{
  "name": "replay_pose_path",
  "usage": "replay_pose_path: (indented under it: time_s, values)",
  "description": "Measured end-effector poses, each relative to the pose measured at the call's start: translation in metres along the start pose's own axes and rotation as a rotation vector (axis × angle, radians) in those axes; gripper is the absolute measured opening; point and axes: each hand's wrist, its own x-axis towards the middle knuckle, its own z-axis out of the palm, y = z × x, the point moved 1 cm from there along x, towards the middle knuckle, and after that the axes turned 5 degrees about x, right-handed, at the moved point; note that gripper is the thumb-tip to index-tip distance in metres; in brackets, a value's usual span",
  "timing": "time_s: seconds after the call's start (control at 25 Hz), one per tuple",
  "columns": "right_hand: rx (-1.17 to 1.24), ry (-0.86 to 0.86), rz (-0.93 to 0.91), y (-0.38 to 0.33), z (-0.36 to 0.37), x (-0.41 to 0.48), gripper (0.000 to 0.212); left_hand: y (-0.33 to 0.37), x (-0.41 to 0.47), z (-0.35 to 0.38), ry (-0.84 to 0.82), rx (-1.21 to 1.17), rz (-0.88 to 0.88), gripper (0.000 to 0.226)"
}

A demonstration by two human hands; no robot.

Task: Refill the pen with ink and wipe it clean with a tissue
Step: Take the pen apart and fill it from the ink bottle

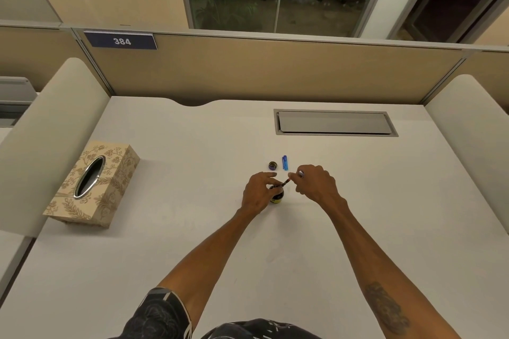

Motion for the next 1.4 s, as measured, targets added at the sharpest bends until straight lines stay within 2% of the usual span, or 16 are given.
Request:
replay_pose_path:
  time_s: [0.32,0.6,0.76,0.92,1.4]
  values:
    - [0.056,-0.011,-0.05,0.0,0.001,-0.002,0.018,0.002,0.0,0.0,-0.001,0.012,0.015,0.023]
    - [0.086,0.037,-0.057,-0.001,0.001,-0.009,0.019,-0.001,-0.004,0.0,-0.032,-0.03,0.04,0.029]
    - [0.102,0.062,-0.053,-0.001,-0.003,-0.013,0.019,-0.002,-0.009,-0.005,-0.006,-0.18,0.021,0.038]
    - [0.102,0.079,-0.063,0.0,-0.007,-0.017,0.019,-0.001,-0.013,-0.011,0.046,-0.265,-0.04,0.036]
    - [0.051,0.135,-0.061,0.0,-0.016,-0.031,0.023,-0.006,-0.026,-0.009,0.063,-0.233,-0.076,0.03]
